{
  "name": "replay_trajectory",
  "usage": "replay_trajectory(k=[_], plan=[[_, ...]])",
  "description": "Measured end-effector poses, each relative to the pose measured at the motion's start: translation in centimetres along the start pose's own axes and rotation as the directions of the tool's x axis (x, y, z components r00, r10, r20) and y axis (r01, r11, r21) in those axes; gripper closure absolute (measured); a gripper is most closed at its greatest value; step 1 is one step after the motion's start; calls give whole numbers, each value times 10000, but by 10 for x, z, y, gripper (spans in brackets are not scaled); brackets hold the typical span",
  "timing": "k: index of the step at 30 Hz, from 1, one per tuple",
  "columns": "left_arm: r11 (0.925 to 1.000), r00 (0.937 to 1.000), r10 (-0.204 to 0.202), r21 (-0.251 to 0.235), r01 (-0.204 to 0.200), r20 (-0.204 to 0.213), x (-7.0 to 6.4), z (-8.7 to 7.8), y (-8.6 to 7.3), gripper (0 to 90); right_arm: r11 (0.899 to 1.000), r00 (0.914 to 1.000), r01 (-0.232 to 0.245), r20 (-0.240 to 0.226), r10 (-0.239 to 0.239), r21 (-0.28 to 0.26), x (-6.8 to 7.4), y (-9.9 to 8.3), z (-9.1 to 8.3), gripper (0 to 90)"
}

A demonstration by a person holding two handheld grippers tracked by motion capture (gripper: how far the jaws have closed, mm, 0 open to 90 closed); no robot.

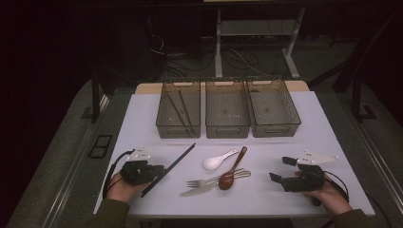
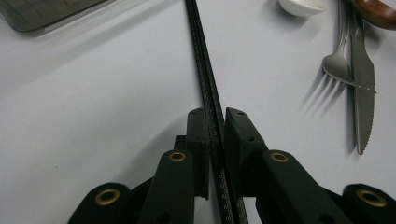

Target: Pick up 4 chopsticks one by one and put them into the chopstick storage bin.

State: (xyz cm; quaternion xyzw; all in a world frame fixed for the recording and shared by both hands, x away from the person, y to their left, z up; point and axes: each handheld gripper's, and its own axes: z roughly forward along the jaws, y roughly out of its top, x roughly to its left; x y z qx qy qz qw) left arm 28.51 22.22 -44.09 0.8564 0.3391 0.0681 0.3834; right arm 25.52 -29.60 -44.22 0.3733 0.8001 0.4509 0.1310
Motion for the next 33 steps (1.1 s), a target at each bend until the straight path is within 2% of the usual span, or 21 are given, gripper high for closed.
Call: replay_trajectory(k=[4, 11, 22, 33], plan=[[9999, 9999, 106, 113, -105, -76, 0, 1, 0, 784, 10000, 10000, -2, -9, 2, 6, 0, 0, 0, 170], [10000, 9998, -7, 70, 8, -194, 0, 1, 0, 785, 10000, 10000, -13, -36, 13, -3, 0, 0, 0, 170], [9995, 9992, 150, 292, -139, -378, 1, 4, -1, 789, 10000, 10000, -4, -36, 4, -9, 0, 0, 0, 170], [9996, 9962, 208, 183, -193, -849, -4, 6, -3, 832, 10000, 10000, 34, -29, -34, 7, 1, 0, 0, 170]])
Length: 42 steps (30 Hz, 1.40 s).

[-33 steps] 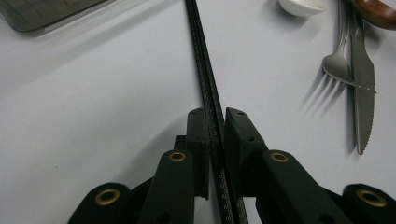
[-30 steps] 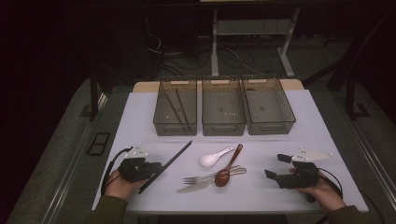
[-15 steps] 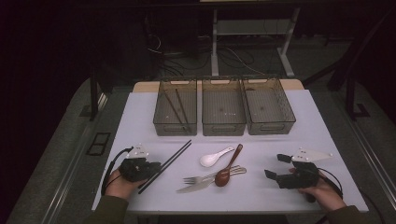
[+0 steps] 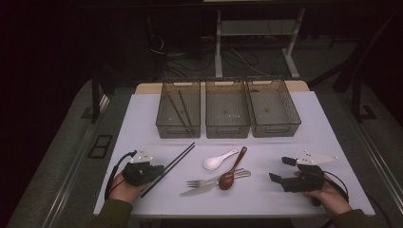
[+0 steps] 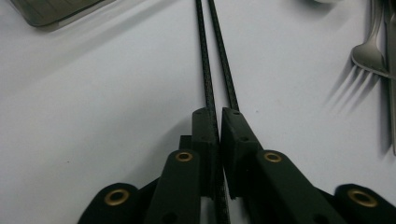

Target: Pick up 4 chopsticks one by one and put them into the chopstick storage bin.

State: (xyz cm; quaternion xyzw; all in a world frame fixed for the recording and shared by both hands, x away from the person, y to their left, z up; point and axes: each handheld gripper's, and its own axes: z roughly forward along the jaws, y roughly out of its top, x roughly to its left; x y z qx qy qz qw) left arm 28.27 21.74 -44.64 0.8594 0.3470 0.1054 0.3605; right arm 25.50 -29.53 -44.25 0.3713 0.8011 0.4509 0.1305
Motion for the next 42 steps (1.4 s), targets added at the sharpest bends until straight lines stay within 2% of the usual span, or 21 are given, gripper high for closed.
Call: replay_trajectory(k=[2, 10, 20, 32, 42], plan=[[10000, 10000, 60, 16, -60, -36, 0, 0, 0, 837, 10000, 10000, 3, 4, -3, -1, 0, 0, 0, 171], [9998, 9998, -214, 14, 214, 11, 1, 0, 1, 847, 10000, 10000, 4, -9, -4, -16, 0, 0, 0, 170], [9993, 9993, -371, -109, 371, -36, 2, -3, 3, 849, 10000, 10000, 35, -37, -35, 28, 1, 0, 1, 170], [9983, 9991, -329, -466, 341, 268, 1, -11, 7, 849, 10000, 10000, 50, -14, -50, -6, 0, 0, -1, 170], [9987, 9975, -76, -504, 112, 707, -3, -13, 12, 849, 9999, 10000, 13, 12, -13, -107, -1, 0, -3, 170]])
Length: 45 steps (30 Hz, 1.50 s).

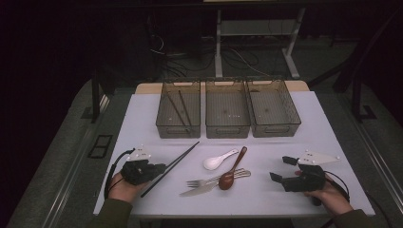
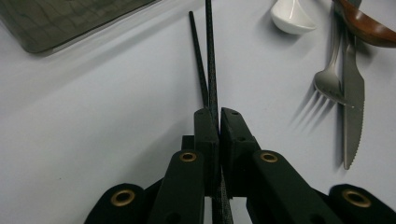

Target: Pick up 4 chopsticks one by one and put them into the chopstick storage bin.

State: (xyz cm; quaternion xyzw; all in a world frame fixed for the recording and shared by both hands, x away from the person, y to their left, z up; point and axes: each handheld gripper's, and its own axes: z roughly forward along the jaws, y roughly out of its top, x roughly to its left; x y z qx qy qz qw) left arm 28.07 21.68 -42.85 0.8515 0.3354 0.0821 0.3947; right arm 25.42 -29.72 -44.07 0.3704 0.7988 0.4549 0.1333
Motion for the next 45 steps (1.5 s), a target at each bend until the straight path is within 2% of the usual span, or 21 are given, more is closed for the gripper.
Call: replay_trajectory(k=[6, 11, 15, 28, 37, 45], plan=[[9996, 9998, 55, -281, -50, 193, -2, -5, 4, 849, 10000, 10000, 57, -56, -57, -42, 1, 0, 0, 170], [9992, 9990, 350, -189, -345, 280, -5, -7, 11, 849, 10000, 10000, 37, -76, -38, -61, 1, 0, 0, 170], [9989, 9989, 331, -343, -320, 332, -5, -8, 16, 848, 10000, 9999, 84, -82, -84, -47, 1, 0, 0, 170], [9939, 9977, 502, -1009, -455, 450, 2, -12, 36, 849, 10000, 10000, -58, -6, 58, -66, 0, -1, 0, 171], [9898, 9987, 457, -1360, -424, 212, 10, -16, 47, 849, 10000, 10000, -2, 82, 3, -94, 1, 0, -1, 170], [9868, 9995, 308, -1586, -315, -65, 23, -12, 59, 849, 9999, 9999, -121, 27, 122, -108, -1, -1, -1, 170]])
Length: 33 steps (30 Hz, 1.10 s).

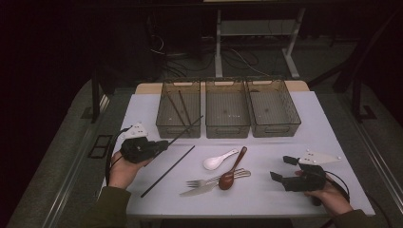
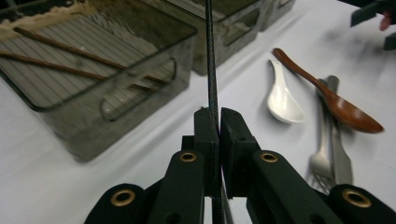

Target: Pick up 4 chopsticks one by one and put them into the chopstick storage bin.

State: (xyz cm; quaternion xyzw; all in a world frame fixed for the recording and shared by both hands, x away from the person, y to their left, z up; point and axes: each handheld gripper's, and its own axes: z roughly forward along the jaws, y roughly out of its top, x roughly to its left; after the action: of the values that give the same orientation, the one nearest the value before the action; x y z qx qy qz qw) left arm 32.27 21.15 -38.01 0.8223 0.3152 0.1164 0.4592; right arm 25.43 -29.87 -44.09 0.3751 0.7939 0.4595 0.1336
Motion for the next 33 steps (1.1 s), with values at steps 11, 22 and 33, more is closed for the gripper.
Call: replay_trajectory(k=[11, 22, 33], plan=[[9992, 9995, 29, -409, -42, -330, 16, 7, 17, 849, 9999, 9999, -34, 128, 36, -134, 0, 0, -1, 170], [9986, 9986, 30, -523, -58, -524, 30, 20, 41, 849, 9999, 9999, -55, 121, 57, -84, 0, 0, -1, 170], [9989, 9955, -162, -461, 119, -929, 46, 38, 67, 848, 9999, 9999, -71, 112, 72, -93, 0, 0, -1, 171]])
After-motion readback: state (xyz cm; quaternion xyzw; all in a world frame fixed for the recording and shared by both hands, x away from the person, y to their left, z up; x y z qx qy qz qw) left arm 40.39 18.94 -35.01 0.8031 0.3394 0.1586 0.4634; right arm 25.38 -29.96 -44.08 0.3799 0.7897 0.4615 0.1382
